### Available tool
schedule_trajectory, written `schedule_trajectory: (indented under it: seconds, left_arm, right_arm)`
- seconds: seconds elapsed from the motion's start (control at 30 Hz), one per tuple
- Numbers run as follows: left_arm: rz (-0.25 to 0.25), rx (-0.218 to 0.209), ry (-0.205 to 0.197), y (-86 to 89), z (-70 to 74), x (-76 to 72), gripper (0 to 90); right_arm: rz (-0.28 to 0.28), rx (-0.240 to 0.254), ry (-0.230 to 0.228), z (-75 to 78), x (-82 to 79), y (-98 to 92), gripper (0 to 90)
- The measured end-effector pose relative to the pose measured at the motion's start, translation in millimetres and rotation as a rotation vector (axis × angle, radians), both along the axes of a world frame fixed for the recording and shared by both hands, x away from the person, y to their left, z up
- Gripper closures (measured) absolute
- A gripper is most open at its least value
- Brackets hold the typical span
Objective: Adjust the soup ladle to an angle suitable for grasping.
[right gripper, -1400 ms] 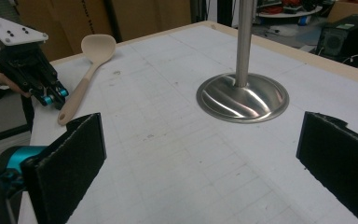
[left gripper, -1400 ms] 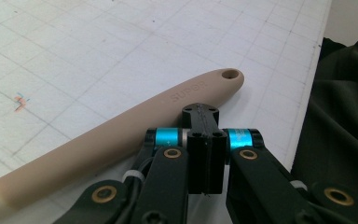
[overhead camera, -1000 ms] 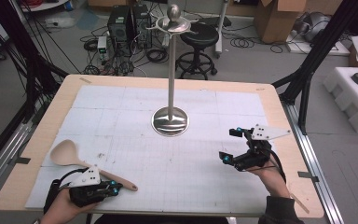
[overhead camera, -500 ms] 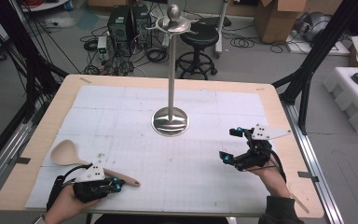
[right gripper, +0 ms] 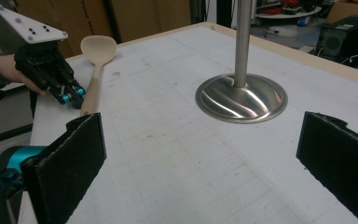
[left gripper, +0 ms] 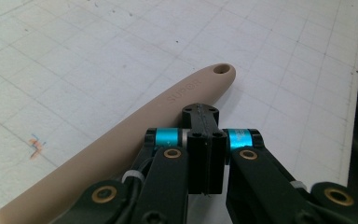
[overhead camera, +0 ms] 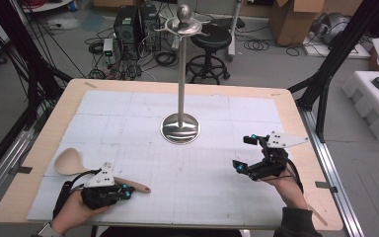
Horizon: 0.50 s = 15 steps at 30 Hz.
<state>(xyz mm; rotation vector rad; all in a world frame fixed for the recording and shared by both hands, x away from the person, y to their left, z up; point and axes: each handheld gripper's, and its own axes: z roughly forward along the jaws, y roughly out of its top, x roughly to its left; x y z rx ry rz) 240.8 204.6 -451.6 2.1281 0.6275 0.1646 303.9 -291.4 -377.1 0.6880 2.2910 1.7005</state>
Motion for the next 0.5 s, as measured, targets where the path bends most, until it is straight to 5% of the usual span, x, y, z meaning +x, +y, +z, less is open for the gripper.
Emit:
schedule_trajectory:
  seconds: [0.5]
  left_arm:
    - [0.018,-0.004,-0.02,-5.8,1.0,10.3,89.9]
  right_arm:
    - [-0.002,0.003,0.001,0.2,-0.1,-0.3,0.4]
